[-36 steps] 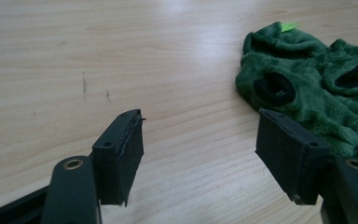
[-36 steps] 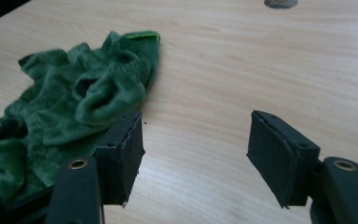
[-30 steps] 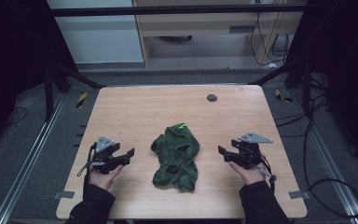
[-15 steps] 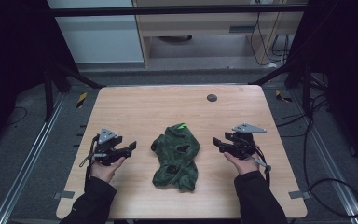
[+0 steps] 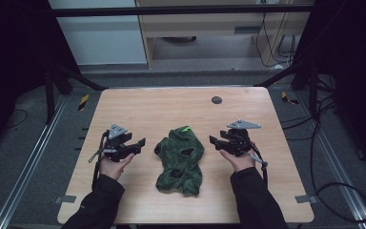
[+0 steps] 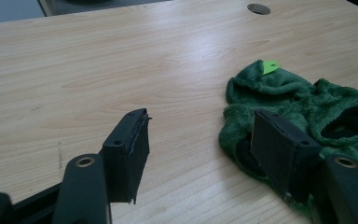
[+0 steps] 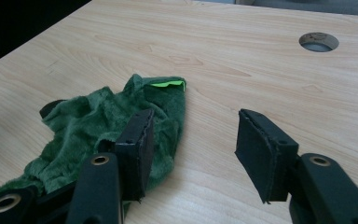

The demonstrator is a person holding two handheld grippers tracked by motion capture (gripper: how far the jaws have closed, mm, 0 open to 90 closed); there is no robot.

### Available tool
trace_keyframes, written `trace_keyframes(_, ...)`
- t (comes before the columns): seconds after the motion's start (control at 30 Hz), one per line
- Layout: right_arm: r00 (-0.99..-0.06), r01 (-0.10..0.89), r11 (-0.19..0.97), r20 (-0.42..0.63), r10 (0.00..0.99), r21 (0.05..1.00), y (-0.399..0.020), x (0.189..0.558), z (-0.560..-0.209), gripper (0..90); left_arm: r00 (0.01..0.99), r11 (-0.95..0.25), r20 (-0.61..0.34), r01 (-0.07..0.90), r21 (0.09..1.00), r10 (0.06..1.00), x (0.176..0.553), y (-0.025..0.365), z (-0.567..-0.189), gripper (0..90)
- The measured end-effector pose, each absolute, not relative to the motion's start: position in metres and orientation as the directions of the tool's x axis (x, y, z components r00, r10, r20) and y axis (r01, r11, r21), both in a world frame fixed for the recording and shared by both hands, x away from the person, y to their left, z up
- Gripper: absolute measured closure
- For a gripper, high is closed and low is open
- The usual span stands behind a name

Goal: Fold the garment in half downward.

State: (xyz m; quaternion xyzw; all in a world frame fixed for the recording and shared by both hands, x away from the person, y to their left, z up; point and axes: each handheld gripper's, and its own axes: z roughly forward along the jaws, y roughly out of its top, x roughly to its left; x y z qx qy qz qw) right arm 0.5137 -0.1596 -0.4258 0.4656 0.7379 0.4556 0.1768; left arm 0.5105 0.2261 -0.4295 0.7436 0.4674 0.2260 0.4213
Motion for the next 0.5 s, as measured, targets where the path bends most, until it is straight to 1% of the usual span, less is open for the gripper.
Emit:
trace_keyframes(0.17, -0.509, 0.525, 0.158, 0.16, 0.846, 0.836, -0.155, 0.519, -0.426, 46.8, 0.471, -0.216, -0.057, 0.504, 0.837, 0.88, 0.517, 0.221, -0.428, 36.5)
trace_keyframes(0.3, -0.507, 0.536, 0.167, 0.157, 0.848, 0.828, -0.151, 0.526, -0.431, 48.8, 0.475, -0.202, -0.073, 0.502, 0.841, 0.877, 0.526, 0.217, -0.427, 37.4)
trace_keyframes(0.5, -0.507, 0.547, 0.173, 0.159, 0.847, 0.819, -0.145, 0.534, -0.434, 50.2, 0.485, -0.218, -0.061, 0.497, 0.84, 0.872, 0.535, 0.21, -0.425, 37.9)
